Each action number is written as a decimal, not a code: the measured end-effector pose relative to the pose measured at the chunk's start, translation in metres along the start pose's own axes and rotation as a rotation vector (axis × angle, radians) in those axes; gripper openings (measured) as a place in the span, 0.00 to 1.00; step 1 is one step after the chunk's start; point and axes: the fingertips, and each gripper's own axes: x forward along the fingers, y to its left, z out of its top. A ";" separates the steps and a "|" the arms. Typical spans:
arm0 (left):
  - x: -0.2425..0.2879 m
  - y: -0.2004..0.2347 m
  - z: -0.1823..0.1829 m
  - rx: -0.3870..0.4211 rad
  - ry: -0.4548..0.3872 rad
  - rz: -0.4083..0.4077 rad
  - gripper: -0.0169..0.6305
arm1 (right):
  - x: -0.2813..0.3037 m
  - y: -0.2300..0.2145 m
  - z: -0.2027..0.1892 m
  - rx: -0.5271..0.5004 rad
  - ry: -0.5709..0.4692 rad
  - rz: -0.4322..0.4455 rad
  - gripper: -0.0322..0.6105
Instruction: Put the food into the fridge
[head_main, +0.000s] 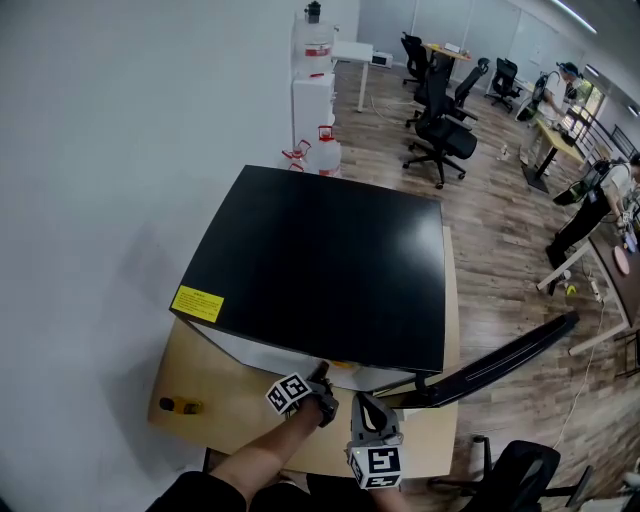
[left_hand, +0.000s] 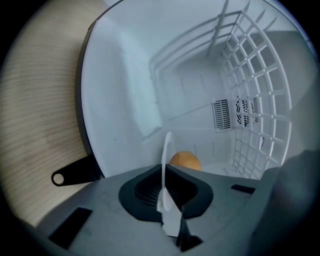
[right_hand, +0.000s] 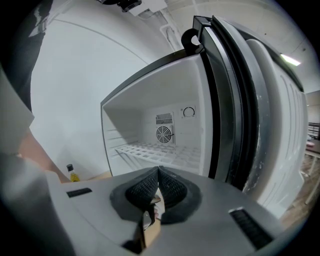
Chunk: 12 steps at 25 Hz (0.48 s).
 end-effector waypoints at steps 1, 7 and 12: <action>0.000 0.001 0.000 0.005 0.001 0.016 0.06 | 0.000 0.000 0.000 -0.001 0.000 0.000 0.14; 0.007 0.002 -0.001 0.041 0.042 0.061 0.06 | -0.003 -0.004 0.002 0.010 -0.015 -0.011 0.14; 0.008 -0.005 -0.004 0.176 0.069 0.109 0.06 | -0.012 -0.002 0.000 0.015 -0.012 -0.005 0.14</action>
